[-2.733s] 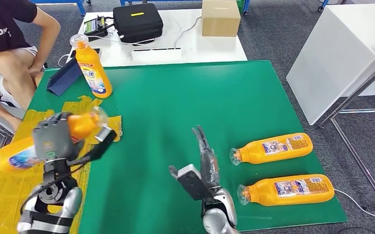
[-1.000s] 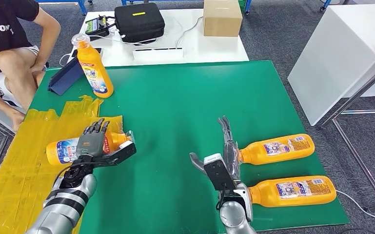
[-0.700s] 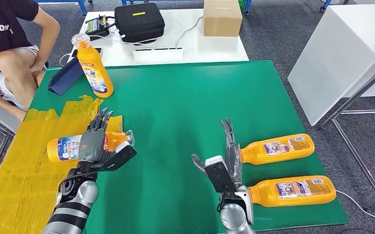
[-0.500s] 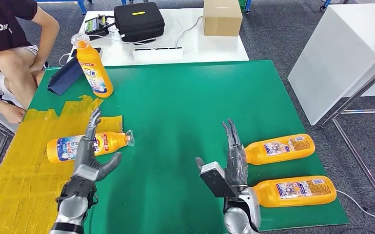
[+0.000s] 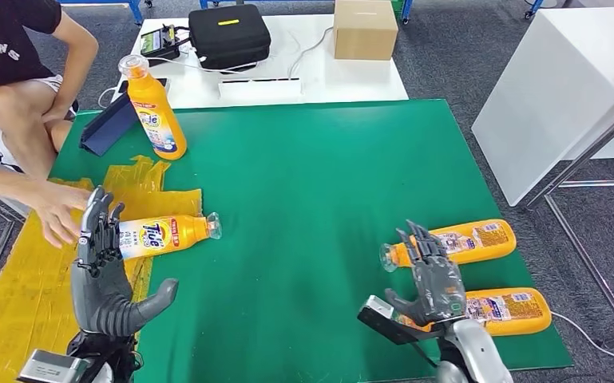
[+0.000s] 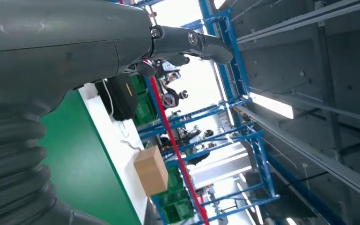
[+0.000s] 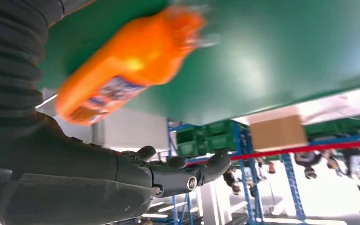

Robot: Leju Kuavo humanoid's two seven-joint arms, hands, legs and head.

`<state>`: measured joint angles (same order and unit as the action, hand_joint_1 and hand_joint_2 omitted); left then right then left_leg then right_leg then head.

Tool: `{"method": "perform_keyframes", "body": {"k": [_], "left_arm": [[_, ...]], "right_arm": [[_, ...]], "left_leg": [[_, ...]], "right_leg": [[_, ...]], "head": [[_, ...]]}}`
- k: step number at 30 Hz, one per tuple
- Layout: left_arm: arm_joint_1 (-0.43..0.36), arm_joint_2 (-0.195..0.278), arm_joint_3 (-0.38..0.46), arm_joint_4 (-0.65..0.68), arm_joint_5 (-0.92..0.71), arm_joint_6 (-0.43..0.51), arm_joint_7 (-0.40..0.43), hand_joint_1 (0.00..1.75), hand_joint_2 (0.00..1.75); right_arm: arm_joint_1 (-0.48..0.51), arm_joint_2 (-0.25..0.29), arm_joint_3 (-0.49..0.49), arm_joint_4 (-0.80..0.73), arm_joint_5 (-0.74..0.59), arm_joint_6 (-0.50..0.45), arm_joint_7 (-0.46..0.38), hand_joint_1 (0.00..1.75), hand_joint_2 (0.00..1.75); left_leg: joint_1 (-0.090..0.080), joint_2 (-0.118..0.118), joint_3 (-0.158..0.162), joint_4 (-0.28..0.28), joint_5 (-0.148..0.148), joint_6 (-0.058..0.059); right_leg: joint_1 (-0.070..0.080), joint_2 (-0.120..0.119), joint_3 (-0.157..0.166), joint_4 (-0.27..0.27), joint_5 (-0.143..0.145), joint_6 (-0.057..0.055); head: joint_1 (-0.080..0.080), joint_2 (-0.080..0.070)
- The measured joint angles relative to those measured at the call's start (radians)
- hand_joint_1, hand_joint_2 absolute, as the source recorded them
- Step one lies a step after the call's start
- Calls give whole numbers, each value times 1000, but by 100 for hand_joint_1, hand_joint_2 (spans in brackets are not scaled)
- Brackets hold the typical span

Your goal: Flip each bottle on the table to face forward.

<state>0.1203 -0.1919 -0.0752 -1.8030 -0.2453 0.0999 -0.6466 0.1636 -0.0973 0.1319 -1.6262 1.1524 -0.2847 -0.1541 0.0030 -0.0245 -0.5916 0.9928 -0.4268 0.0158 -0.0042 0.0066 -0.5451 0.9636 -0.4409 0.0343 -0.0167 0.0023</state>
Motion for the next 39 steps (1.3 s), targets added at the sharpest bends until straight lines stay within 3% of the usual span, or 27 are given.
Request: {"method": "perform_keyframes", "body": {"k": [8,14,26,39], "left_arm": [[-4,-7,2,2,19,-18,0,0,175],[-17,-8,-5,18,22,-18,1,0,175],[-32,-14,-17,54,22,-18,3,0,175],[-36,-14,-21,66,22,-18,3,0,175]], "right_arm": [[4,-173,-97,0,-7,96,-34,0,175],[-30,-249,-172,56,37,105,-42,0,175],[-138,-295,-199,237,134,59,8,0,175],[-164,-300,-201,296,144,49,13,0,175]], "left_leg": [[0,1,1,0,0,1],[-1,1,0,0,0,1],[0,1,0,0,0,1],[0,1,0,0,0,1]], "right_leg": [[0,0,0,0,0,1],[0,0,0,0,0,1],[0,0,1,0,0,1],[0,0,1,0,0,1]], "head": [[0,0],[0,0],[-1,0],[-1,0]]}}
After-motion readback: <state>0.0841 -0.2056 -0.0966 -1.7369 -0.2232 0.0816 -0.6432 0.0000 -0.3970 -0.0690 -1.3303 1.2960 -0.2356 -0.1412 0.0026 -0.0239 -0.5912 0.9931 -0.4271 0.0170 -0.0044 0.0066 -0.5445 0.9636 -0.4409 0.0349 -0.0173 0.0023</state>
